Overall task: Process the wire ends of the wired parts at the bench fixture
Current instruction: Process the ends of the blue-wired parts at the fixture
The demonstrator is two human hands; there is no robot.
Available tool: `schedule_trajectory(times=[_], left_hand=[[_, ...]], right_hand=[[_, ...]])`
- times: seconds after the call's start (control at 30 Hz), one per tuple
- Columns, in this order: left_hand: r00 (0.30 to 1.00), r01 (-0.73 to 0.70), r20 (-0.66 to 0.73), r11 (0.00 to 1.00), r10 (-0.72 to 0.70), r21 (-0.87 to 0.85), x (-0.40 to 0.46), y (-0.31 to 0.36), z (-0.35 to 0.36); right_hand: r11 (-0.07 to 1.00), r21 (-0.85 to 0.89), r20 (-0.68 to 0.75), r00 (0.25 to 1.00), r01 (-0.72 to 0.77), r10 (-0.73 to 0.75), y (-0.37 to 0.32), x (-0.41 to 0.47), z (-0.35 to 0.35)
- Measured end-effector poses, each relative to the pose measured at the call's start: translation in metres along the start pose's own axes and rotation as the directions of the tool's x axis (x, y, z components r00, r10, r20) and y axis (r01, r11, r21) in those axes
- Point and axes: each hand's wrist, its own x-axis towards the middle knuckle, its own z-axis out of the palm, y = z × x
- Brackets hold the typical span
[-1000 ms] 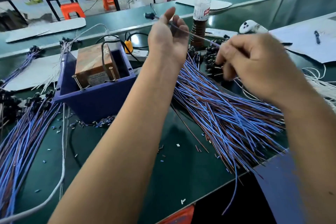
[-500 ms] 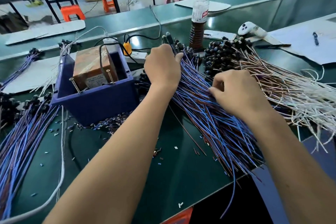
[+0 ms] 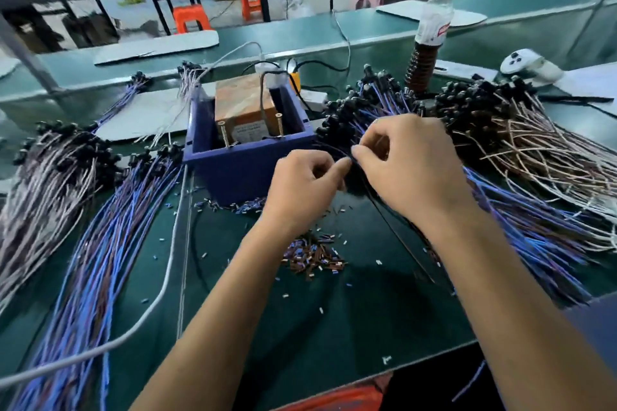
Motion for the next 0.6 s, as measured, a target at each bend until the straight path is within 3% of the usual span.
schedule_trajectory(times=[0.07, 0.13, 0.23, 0.37, 0.6], left_hand=[[0.980, 0.087, 0.172, 0.992, -0.101, 0.091, -0.018, -0.011, -0.028], [0.906, 0.172, 0.345, 0.957, -0.246, 0.232, -0.038, -0.024, -0.055], [0.781, 0.280, 0.445, 0.882, -0.439, 0.378, -0.062, -0.042, -0.096], [0.807, 0.361, 0.240, 0.772, -0.540, 0.523, -0.068, -0.062, -0.147], [0.848, 0.472, -0.173, 0.566, -0.500, 0.676, -0.061, -0.088, -0.185]], right_hand=[[0.998, 0.036, 0.088, 0.995, 0.049, -0.052, -0.024, -0.007, 0.024], [0.995, 0.069, 0.204, 0.976, 0.066, -0.079, -0.045, -0.015, 0.049], [0.989, 0.134, 0.422, 0.900, 0.059, -0.110, -0.079, -0.027, 0.088], [0.972, 0.220, 0.513, 0.837, 0.086, -0.190, -0.126, -0.036, 0.127], [0.967, 0.247, 0.622, 0.755, 0.064, -0.209, -0.184, -0.034, 0.180]])
